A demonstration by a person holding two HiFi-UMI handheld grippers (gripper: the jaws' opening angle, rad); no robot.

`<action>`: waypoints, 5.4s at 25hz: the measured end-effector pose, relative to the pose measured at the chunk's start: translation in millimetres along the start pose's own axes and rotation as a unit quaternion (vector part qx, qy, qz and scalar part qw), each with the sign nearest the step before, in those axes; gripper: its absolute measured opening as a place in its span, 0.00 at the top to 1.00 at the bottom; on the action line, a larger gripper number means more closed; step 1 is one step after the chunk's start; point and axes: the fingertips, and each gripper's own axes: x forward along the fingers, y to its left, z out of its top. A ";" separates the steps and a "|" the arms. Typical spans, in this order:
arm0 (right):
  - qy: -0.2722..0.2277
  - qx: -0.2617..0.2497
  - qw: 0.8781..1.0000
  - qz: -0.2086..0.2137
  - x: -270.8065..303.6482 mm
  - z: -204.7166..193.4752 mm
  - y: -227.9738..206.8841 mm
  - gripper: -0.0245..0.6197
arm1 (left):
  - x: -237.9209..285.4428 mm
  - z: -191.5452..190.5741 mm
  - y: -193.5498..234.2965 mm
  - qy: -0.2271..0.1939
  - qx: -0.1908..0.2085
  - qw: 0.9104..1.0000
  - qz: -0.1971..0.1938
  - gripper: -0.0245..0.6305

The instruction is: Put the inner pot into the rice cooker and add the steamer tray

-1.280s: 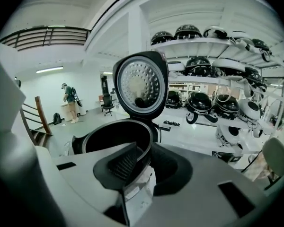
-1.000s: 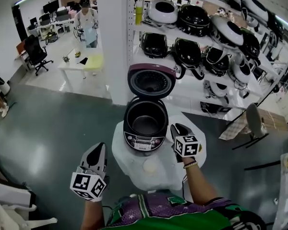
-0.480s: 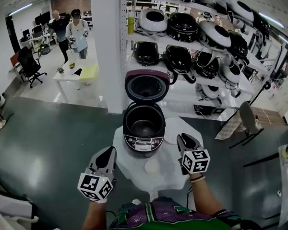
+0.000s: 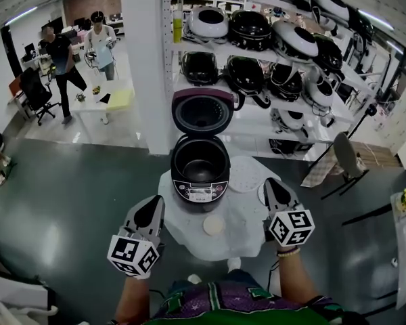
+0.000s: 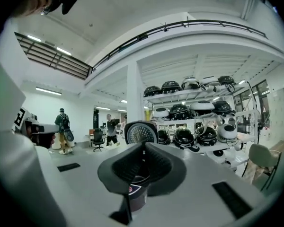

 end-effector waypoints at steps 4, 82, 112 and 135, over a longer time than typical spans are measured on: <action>-0.039 -0.003 0.999 0.012 -4.7 22.2 -1.5 0.95 | 1.5 5.1 -1.7 -0.006 0.008 1.000 0.006 0.93; 0.062 0.069 0.995 0.045 21.0 -70.7 -353.3 0.95 | 383.5 -434.8 -190.3 0.396 0.270 0.866 -0.145 0.52; 0.092 0.084 0.992 0.036 26.0 -97.0 -372.0 0.95 | 403.6 -498.7 -183.5 0.445 0.396 0.782 -0.182 0.89; 0.064 0.087 0.994 0.032 -0.8 -70.7 -358.0 0.95 | 391.3 -450.2 -236.1 0.410 0.436 0.766 -0.234 0.90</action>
